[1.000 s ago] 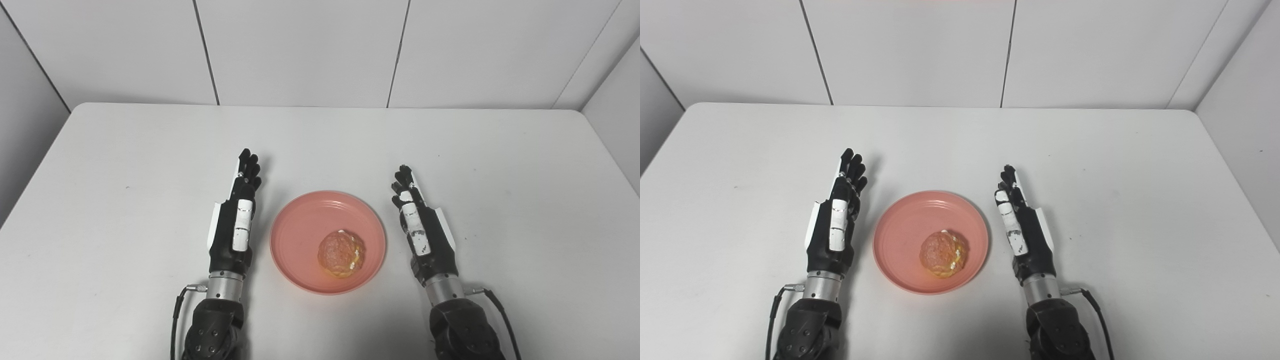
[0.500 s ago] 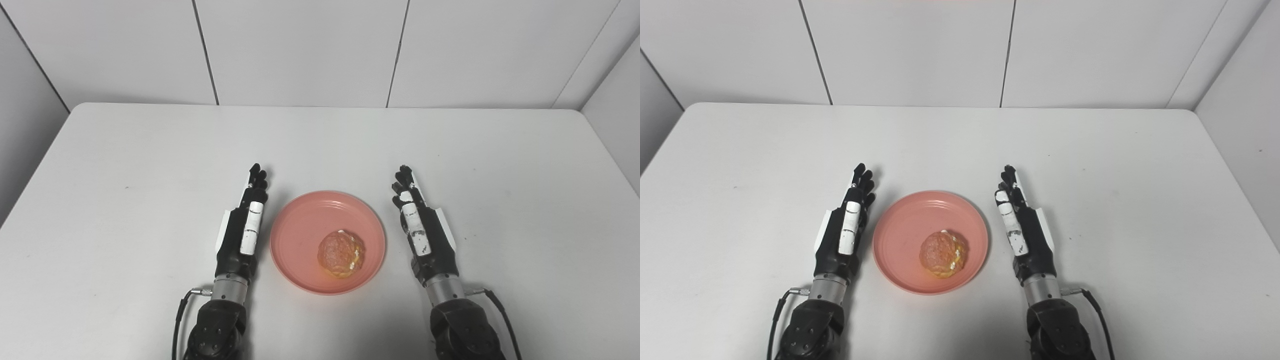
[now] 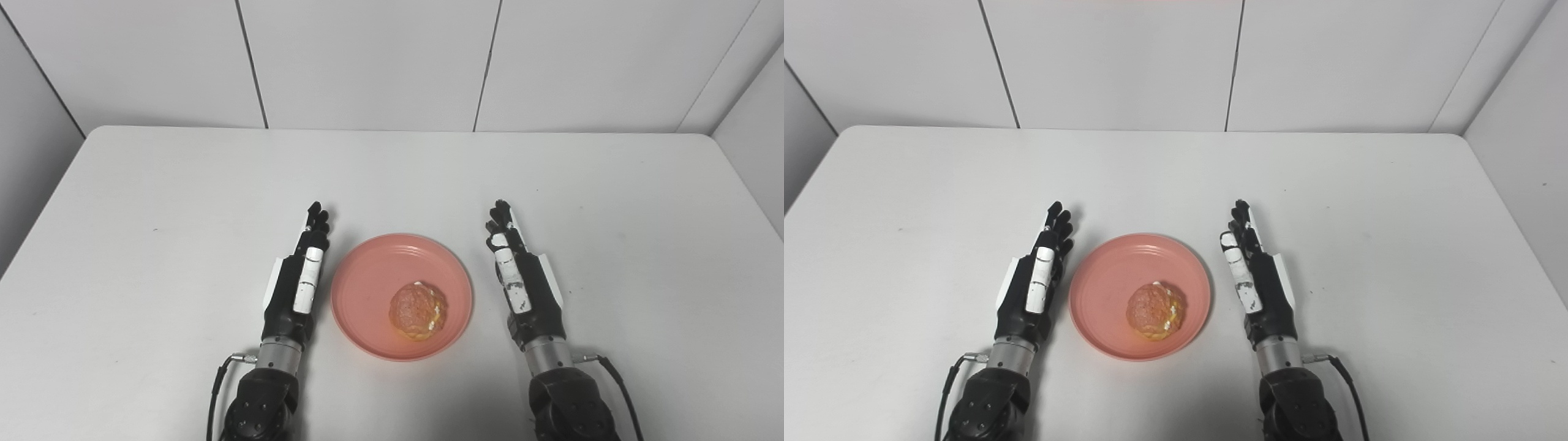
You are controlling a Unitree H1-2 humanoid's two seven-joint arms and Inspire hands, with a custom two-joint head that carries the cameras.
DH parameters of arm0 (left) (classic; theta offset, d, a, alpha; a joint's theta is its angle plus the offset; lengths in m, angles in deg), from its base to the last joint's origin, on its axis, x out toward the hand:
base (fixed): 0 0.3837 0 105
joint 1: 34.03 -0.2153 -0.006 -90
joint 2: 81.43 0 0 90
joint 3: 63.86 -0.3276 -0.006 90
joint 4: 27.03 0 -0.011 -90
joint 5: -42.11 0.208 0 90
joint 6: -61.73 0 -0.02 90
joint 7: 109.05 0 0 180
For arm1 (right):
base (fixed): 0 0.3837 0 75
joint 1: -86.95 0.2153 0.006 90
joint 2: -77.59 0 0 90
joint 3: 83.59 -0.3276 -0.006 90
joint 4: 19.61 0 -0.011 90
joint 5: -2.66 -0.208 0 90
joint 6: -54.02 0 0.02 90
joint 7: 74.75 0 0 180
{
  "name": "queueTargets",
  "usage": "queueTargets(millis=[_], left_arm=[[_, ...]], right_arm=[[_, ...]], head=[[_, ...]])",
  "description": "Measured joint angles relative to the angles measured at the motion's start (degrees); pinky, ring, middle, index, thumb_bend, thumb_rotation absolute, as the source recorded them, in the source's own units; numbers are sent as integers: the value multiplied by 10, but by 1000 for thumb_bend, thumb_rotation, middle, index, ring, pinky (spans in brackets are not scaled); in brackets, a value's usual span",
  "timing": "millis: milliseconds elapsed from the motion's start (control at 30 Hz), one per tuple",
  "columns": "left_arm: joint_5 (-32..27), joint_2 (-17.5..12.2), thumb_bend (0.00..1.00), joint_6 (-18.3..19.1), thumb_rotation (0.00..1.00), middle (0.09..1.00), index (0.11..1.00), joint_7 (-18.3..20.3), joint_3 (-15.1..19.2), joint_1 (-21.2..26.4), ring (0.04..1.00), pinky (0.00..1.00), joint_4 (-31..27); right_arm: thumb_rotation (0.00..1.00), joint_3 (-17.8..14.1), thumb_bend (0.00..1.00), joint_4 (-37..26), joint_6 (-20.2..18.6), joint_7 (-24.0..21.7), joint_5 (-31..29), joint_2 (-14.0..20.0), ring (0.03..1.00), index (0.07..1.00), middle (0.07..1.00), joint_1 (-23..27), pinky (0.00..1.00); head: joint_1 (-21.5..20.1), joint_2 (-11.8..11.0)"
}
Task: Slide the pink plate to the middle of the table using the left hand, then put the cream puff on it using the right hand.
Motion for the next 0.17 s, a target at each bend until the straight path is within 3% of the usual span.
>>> queueTargets(millis=[167], left_arm=[[0, -2, 730, 5, 1000, 1000, 1000, 4, 0, 0, 1000, 1000, -1]], right_arm=[[892, 0, 679, 0, -1, 0, -1, -1, 1000, 1000, 1000, 0, 1000]], head=[[1, 1]])
